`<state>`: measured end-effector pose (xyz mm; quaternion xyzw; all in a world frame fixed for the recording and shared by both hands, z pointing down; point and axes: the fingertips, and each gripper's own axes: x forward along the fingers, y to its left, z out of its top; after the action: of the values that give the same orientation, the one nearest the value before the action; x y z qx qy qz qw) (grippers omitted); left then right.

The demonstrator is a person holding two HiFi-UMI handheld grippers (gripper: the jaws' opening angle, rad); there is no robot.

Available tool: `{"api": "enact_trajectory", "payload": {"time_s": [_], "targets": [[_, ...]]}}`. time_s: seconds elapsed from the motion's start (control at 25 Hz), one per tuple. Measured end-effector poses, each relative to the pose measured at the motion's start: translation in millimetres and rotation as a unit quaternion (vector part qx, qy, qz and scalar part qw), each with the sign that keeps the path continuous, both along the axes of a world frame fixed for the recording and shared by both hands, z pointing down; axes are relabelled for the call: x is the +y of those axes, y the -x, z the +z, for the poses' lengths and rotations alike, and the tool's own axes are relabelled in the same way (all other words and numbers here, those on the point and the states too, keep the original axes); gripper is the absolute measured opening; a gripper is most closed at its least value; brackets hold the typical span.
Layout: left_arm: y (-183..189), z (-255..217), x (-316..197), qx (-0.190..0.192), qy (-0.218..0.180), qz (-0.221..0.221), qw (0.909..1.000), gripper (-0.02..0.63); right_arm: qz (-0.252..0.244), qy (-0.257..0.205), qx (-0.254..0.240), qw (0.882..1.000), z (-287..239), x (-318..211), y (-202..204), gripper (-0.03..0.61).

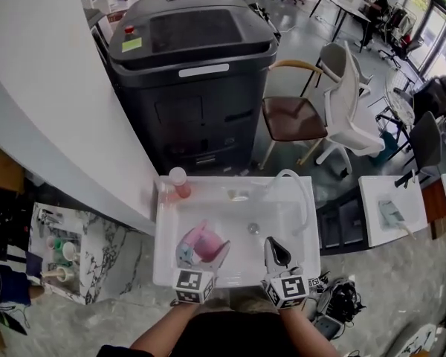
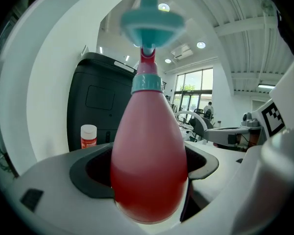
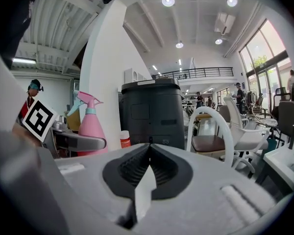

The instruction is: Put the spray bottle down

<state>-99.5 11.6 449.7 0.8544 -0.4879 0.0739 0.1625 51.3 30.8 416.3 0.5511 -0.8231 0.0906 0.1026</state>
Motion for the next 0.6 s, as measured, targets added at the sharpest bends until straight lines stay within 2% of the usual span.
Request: {"api": "enact_trajectory", "payload": {"time_s": [0.2, 0.36, 0.52, 0.6], "targets": [[-14.0, 6.9, -40.5, -0.052, -0.043, -0.002, 0.9977, 0.413, -0.025, -0.007, -0.013, 1.0, 4.2, -28.6, 1.3, -0.002], [-23.1, 28.7, -78.8, -0.057, -0.035, -0.007, 0.9978, 0.413, -0.03, 0.001, -0.025, 0.999, 14.6, -56.9, 0.2, -0.002], [-29.7, 45.6, -108.3, -0.084, -0.042, 0.0, 0.9956, 0.413, -0.038, 0.012, -0.036, 0.999, 25.3, -77.4, 7.0, -0.002], [-36.0, 53.9, -128.0, -0.074, -0.035, -0.003, 0.9966, 0.413, -0.043, 0.015, -0.034, 0.998, 30.0, -90.8, 7.0, -0.002]]}}
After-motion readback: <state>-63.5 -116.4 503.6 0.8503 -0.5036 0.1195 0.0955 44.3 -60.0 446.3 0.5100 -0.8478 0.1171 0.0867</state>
